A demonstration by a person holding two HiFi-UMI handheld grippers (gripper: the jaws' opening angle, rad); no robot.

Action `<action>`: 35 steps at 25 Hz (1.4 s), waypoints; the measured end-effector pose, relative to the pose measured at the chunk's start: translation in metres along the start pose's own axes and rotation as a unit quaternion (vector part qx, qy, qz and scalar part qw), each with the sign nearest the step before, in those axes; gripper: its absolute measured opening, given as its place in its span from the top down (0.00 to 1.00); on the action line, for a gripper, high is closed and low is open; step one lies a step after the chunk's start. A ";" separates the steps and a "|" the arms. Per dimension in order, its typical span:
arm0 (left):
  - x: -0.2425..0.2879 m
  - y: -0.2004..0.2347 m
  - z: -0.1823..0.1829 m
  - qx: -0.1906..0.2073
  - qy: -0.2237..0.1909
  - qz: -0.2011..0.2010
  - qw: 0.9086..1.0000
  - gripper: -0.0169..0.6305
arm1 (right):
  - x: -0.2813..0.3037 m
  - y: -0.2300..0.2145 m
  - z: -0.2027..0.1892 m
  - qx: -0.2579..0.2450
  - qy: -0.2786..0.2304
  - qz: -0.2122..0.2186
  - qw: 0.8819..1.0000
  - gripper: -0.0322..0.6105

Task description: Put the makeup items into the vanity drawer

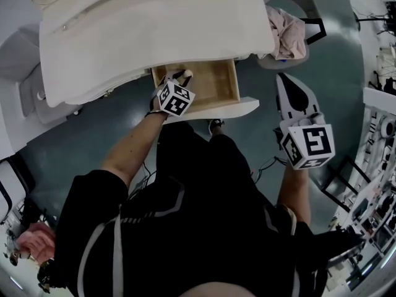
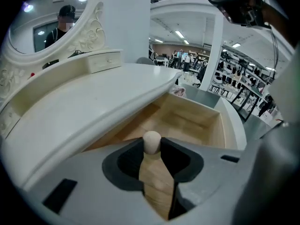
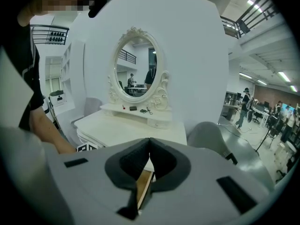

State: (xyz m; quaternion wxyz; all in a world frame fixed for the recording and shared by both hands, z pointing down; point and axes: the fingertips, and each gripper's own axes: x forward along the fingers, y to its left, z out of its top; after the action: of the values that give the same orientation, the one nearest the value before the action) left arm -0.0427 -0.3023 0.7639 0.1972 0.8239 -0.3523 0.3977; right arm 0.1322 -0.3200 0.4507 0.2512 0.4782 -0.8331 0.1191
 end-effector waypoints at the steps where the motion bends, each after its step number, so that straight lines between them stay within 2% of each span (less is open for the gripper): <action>1: 0.003 0.001 -0.002 0.004 0.006 0.002 1.000 0.81 | -0.001 0.000 -0.002 0.004 0.002 -0.002 1.000 0.94; 6: 0.022 0.002 -0.008 0.015 0.030 0.004 0.999 0.81 | -0.007 -0.005 -0.012 0.026 0.008 -0.014 1.000 0.94; 11: 0.038 0.000 -0.009 0.055 0.039 0.003 0.998 0.81 | -0.011 -0.013 -0.024 0.026 0.018 -0.032 0.999 0.94; 17: 0.052 -0.003 -0.019 0.065 0.070 -0.002 0.995 0.81 | -0.020 -0.017 -0.033 0.023 0.022 -0.039 0.999 0.94; 23: 0.053 -0.005 -0.020 0.049 0.071 -0.017 0.996 0.79 | -0.026 -0.022 -0.028 0.025 0.015 -0.045 0.999 0.94; 27: 0.049 -0.005 -0.021 0.057 0.071 -0.019 0.996 0.78 | -0.028 -0.019 -0.023 0.017 0.010 -0.033 0.999 0.94; 30: 0.046 -0.011 -0.016 0.050 0.055 -0.033 0.997 0.77 | -0.031 -0.023 -0.022 0.013 0.008 -0.034 0.999 0.94; 35: 0.045 -0.011 -0.016 0.055 0.065 -0.032 0.996 0.74 | -0.033 -0.026 -0.017 0.012 -0.001 -0.029 1.000 0.94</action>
State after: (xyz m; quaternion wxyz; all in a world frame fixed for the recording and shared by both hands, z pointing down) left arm -0.0237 -0.3045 0.8084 0.1864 0.8168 -0.2898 0.4628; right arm 0.1733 -0.3016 0.4469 0.2481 0.5054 -0.8176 0.1212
